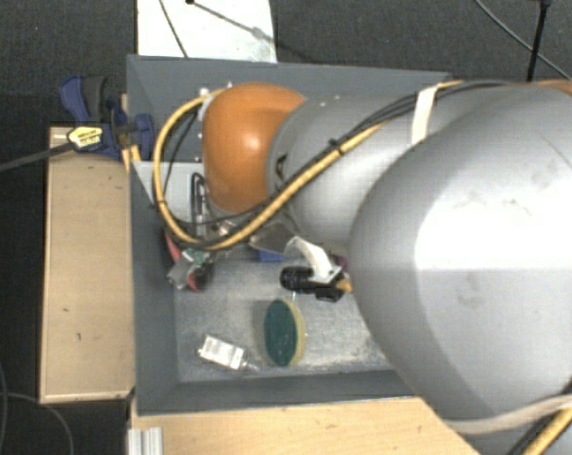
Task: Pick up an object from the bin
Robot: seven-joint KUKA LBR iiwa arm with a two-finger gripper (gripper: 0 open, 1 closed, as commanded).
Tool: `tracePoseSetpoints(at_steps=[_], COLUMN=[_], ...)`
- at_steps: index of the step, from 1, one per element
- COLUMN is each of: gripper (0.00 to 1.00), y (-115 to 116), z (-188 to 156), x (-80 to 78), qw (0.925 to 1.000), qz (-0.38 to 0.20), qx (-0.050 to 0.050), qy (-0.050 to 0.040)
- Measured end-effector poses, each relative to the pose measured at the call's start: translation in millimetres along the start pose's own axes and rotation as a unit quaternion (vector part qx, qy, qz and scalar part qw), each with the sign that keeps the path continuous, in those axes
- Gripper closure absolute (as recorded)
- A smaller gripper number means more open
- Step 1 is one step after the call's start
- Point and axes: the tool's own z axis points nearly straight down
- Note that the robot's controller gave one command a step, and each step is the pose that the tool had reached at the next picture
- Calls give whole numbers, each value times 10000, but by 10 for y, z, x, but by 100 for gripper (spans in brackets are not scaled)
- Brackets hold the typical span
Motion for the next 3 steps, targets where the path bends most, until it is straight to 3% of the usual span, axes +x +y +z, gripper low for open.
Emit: tracePoseSetpoints(at_steps=[1,2,3], gripper=[100,100,100], y=[-1,100,-383], z=[0,107,330], x=[-1,-162,401], qw=[10000,10000,10000], qz=[-13,24,-16], qx=[3,-9,36], qy=[-1,-11,22])
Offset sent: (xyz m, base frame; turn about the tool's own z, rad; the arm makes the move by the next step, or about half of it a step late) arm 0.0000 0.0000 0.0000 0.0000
